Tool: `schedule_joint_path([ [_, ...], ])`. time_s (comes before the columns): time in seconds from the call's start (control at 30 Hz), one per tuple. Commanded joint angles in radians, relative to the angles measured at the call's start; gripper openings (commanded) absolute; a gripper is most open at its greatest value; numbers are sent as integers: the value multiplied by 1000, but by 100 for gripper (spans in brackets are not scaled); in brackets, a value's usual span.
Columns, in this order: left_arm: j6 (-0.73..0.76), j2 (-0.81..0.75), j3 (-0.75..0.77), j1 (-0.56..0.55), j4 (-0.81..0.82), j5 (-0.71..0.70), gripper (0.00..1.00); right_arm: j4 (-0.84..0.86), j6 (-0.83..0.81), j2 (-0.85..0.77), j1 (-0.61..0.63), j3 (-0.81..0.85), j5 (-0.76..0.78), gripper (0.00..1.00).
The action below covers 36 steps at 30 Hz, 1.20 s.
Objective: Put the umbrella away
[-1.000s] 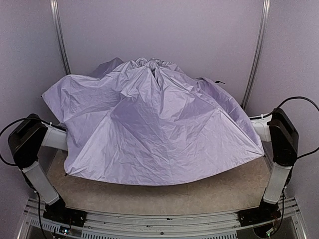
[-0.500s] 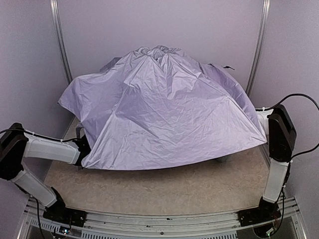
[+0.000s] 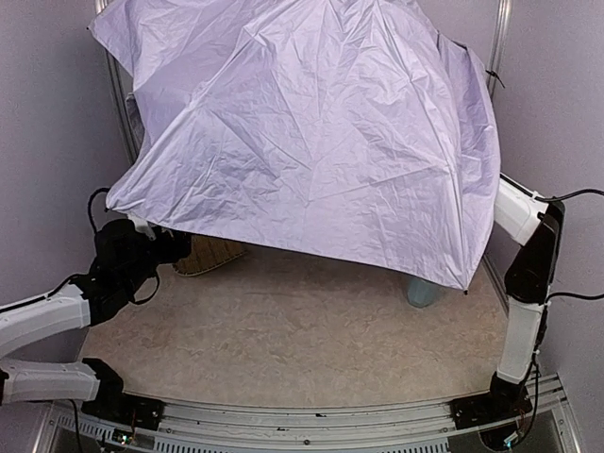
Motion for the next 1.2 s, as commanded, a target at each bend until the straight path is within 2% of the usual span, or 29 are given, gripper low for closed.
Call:
schedule_joint_path([
  [0.0,-259,-89,-31,200,-138,-139,88,16,-31,-65,19,-20,-48,0],
  [0.1,-291,-125,-38,283,-166,-154,87,29,1,-59,20,-175,-80,0],
  [0.23,-304,-161,-31,382,-220,-149,87,115,77,31,38,-502,-231,0],
  [0.33,-283,-178,-43,412,-204,-128,87,314,2,174,94,-751,-293,0],
  [0.4,-263,-170,-44,414,-188,-120,87,355,-161,201,136,-851,-176,0],
  [0.47,-247,-154,-41,414,-166,-97,86,429,-126,217,113,-920,-220,0],
  [0.57,-225,-129,-32,415,-133,-49,84,395,30,240,22,-943,-340,0],
  [0.67,-206,-112,-20,414,-110,16,82,472,23,241,-9,-1016,-328,0],
  [0.7,-204,-110,-18,412,-105,34,82,449,12,222,-9,-1011,-323,0],
  [0.8,-192,-118,-16,403,-91,60,81,298,-4,128,-4,-931,-325,0],
  [0.97,-154,-169,3,369,-88,63,79,149,18,-36,1,-838,-320,0],
  [1.07,-134,-233,23,337,-94,16,77,-31,46,-101,3,-777,-292,0],
  [1.17,-134,-315,42,332,-96,-45,72,-280,69,-141,2,-675,-246,0],
])
